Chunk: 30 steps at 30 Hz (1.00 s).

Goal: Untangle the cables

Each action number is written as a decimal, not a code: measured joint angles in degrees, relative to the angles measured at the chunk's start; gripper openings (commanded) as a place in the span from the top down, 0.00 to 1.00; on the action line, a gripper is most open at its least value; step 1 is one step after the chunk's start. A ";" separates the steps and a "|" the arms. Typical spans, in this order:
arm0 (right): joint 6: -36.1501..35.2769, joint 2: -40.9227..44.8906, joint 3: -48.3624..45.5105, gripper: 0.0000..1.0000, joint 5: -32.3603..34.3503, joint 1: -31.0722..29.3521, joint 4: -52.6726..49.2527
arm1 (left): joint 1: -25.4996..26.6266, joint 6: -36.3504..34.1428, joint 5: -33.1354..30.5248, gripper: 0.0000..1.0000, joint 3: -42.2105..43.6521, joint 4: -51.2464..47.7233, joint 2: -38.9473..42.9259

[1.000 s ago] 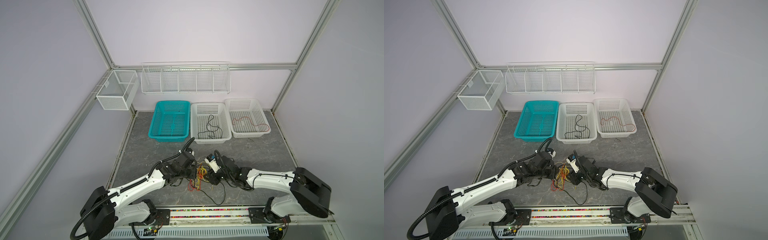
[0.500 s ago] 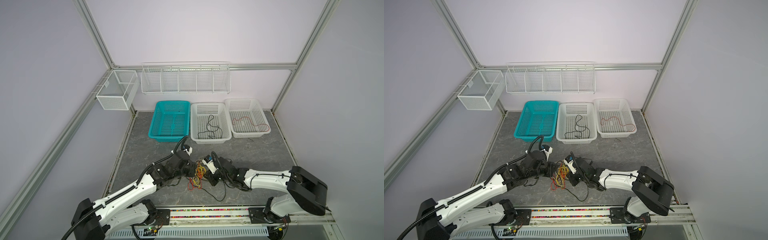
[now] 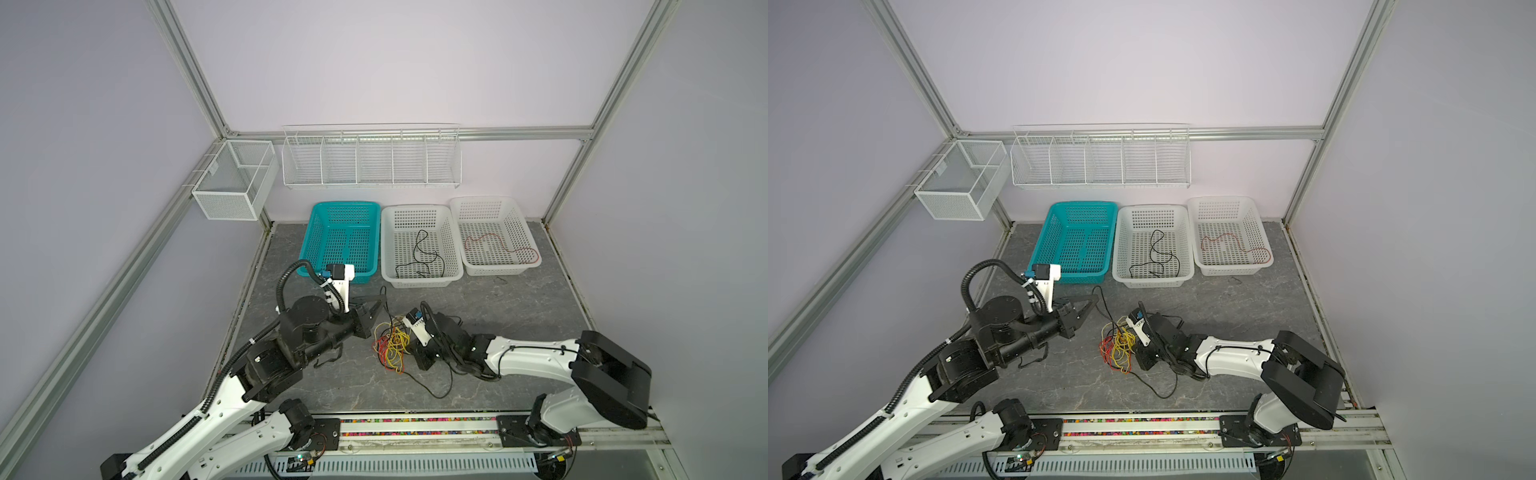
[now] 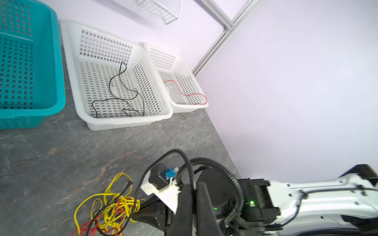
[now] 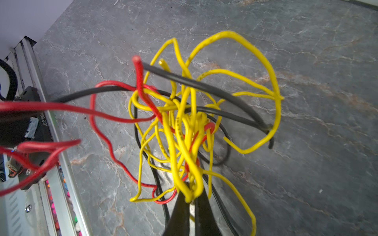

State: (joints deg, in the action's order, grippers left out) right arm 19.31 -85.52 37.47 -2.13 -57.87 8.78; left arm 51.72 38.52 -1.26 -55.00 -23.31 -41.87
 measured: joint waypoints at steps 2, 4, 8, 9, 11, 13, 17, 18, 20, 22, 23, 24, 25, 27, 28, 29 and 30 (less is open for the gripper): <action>0.02 -0.07 0.13 0.94 0.00 0.00 -0.15 | 0.00 -0.02 0.00 1.00 -2.36 0.61 0.33; 0.02 -0.17 0.22 0.94 0.02 0.00 -0.26 | 0.00 -0.17 0.00 1.00 -4.98 0.98 0.35; 0.02 -0.68 0.46 0.94 0.24 0.00 -0.42 | 0.00 -0.98 -0.02 1.00 -10.27 1.90 0.00; 0.02 -0.79 0.52 0.94 0.39 0.00 -0.42 | 0.00 -1.31 -0.02 1.00 -11.85 2.27 -0.20; 0.02 -0.81 0.61 0.94 0.42 0.00 -0.42 | 0.00 -1.70 -0.02 1.00 -14.19 2.93 -0.37; 0.02 -0.81 0.85 0.94 0.39 0.00 -0.37 | 0.00 -1.77 -0.02 1.00 -16.22 3.50 -0.59; -0.02 -0.79 1.16 0.93 0.42 0.00 -0.35 | 0.00 -1.92 0.02 1.00 -19.93 4.02 -2.73; -0.04 -0.74 1.18 0.91 0.42 0.00 -0.35 | 0.00 -1.97 0.02 1.00 -20.57 4.02 -3.43; -0.02 -0.48 1.16 0.85 0.42 0.00 -0.50 | 0.00 -2.10 0.02 1.00 -21.53 4.04 -4.92; -0.33 0.42 1.01 0.79 0.42 0.00 -0.98 | 0.00 -2.12 0.04 1.00 -21.66 4.20 -5.84; -0.42 1.29 0.72 0.75 0.44 0.00 -1.20 | 0.00 -2.08 0.04 1.00 -21.57 4.26 -6.25; -0.68 2.29 0.31 0.72 0.48 0.00 -1.33 | 0.00 -1.95 0.07 1.00 -21.40 4.37 -6.45; -0.87 3.56 -0.17 0.68 0.57 0.00 -1.55 | 0.00 -1.68 0.04 1.00 -20.87 4.76 -6.47; -1.33 6.05 -0.85 0.58 0.59 0.00 -2.03 | 0.00 -1.16 0.04 1.00 -19.12 5.68 -6.08; -1.62 7.19 -0.90 0.53 0.52 0.00 -2.58 | 0.00 -0.74 0.09 1.00 -18.10 6.08 -5.92; -2.01 8.41 -0.90 0.51 0.26 0.00 -3.04 | 0.00 -0.22 0.22 1.00 -16.90 6.71 -5.75; -2.54 9.49 -0.90 0.49 0.11 0.00 -3.45 | 0.00 0.17 0.33 1.00 -15.96 7.26 -5.75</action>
State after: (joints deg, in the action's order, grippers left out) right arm 16.78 -76.03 36.58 -2.02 -57.87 5.32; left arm 51.72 38.70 -0.93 -70.96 -16.05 -47.62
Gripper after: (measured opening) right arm 0.471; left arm 0.048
